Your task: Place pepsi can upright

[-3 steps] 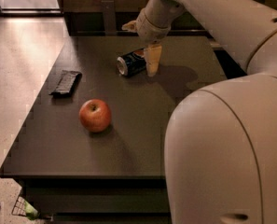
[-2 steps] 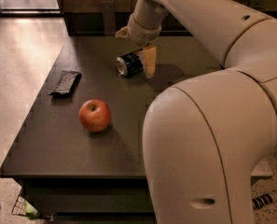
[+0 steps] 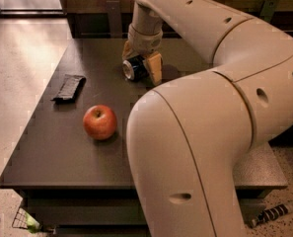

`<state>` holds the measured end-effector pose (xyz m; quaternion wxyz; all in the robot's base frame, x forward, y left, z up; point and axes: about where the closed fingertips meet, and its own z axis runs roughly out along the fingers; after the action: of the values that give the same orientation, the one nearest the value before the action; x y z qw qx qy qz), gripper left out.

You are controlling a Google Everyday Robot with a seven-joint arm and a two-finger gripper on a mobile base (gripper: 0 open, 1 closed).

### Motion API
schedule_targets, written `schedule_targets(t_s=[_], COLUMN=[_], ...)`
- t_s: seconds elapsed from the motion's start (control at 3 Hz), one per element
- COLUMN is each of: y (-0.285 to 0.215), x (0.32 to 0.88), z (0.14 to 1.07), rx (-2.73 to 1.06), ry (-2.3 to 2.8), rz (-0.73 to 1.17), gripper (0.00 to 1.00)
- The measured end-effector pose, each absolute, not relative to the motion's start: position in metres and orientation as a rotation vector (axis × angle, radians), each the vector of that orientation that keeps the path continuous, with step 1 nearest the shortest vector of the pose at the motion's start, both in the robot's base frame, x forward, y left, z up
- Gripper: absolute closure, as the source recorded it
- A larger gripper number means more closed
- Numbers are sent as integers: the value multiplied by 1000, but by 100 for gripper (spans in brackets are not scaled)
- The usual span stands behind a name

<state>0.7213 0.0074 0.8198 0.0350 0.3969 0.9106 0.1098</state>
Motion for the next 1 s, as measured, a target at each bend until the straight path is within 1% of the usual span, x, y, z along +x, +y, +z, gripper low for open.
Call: schedule_targets(t_s=[0.33, 0.67, 1.0], y=[8, 8, 9], x=[721, 721, 722], z=[821, 825, 822], rx=[1189, 1188, 1156], ry=[2812, 2812, 2827], rz=[334, 334, 329], gripper=[64, 88, 100])
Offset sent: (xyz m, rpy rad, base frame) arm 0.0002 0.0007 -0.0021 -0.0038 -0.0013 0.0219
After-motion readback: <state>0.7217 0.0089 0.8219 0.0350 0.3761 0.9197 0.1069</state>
